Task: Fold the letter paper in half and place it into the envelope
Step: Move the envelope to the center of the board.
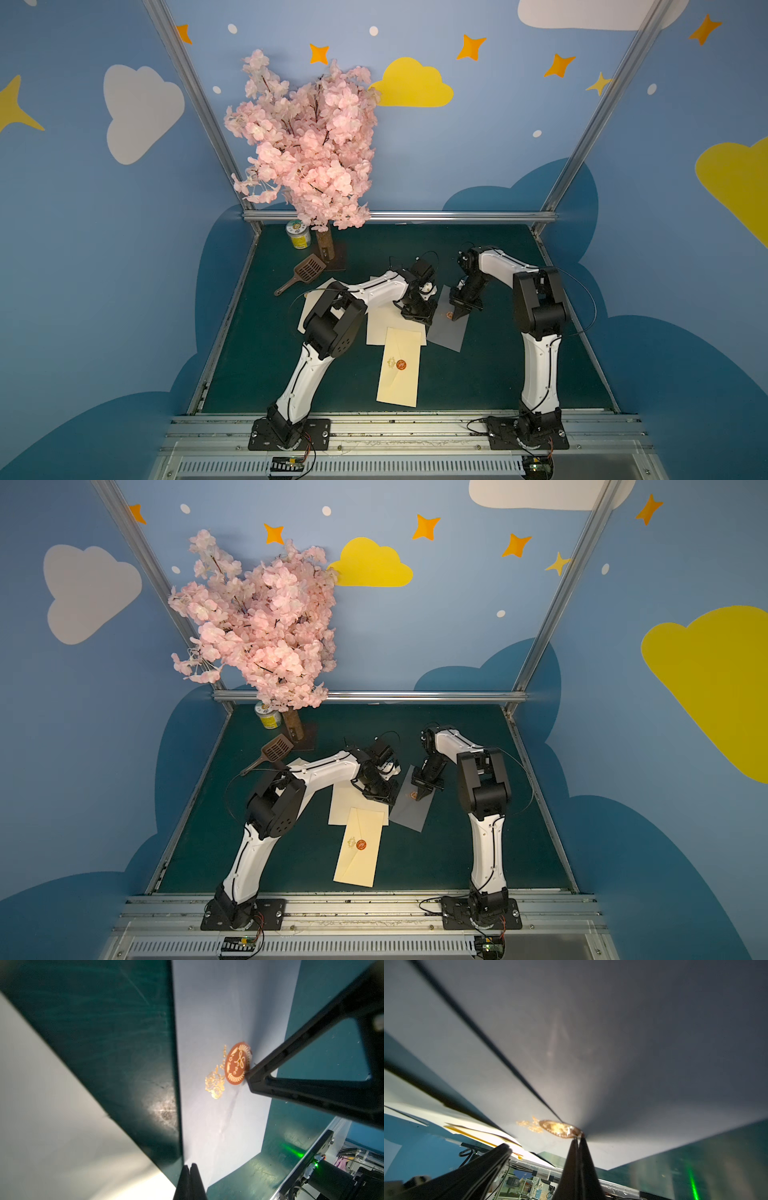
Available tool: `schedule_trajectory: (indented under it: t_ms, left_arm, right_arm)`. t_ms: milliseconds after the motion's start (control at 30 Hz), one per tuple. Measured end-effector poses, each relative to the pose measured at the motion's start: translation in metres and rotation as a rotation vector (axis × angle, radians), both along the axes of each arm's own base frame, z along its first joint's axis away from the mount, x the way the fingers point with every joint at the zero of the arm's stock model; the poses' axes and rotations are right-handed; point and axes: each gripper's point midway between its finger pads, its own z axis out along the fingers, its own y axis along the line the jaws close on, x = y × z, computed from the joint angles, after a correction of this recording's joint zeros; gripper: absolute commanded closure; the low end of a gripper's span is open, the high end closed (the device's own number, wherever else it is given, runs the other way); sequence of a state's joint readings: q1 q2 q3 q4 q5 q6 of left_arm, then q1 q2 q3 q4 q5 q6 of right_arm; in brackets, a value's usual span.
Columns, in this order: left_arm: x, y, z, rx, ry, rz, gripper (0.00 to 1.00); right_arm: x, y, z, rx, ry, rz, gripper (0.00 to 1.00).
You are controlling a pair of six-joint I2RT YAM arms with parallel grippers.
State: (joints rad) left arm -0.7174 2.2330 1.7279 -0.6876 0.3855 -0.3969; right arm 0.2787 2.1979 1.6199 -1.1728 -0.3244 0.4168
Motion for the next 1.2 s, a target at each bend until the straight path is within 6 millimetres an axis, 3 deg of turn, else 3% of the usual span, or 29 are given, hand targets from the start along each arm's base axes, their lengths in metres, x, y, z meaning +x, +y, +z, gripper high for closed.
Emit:
schedule_trajectory:
  t_ms: [200,333,467,633,767,900,1000,1033,1100,1200]
  left_arm:
    - [0.018,0.014,0.051,-0.044,-0.088,0.045,0.86]
    - [0.023,0.022,0.078,-0.067,-0.143,0.059,0.82]
    - [0.013,0.031,0.075,-0.048,-0.131,0.058,0.71]
    - [-0.007,0.048,0.053,0.011,-0.070,0.058,0.62]
    - [-0.022,0.063,0.047,0.046,-0.045,0.063,0.61]
    - [-0.035,0.077,0.052,0.061,-0.041,0.071,0.62]
    - [-0.047,0.089,0.053,0.075,-0.034,0.083,0.62]
    - [-0.052,0.093,0.052,0.082,-0.028,0.092,0.62]
    - [-0.061,0.101,0.048,0.098,-0.009,0.106,0.62]
    - [-0.077,0.112,0.039,0.127,0.031,0.129,0.61]
  right_arm:
    - [0.011,-0.022,0.000,-0.050,0.020,-0.017,1.00]
    - [0.030,-0.043,0.001,-0.091,0.014,-0.037,1.00]
    - [0.056,-0.070,0.001,-0.142,-0.016,-0.061,1.00]
    - [0.089,-0.104,0.002,-0.205,-0.071,-0.082,1.00]
    - [0.105,-0.119,0.006,-0.241,-0.112,-0.079,1.00]
    - [0.108,-0.119,0.016,-0.241,-0.140,-0.067,0.98]
    - [0.097,-0.104,0.032,-0.215,-0.162,-0.041,0.35]
    - [0.088,-0.097,0.041,-0.200,-0.169,-0.033,0.22]
    - [0.071,-0.082,0.060,-0.168,-0.189,-0.016,0.12]
    - [0.044,-0.061,0.085,-0.114,-0.226,-0.001,0.11]
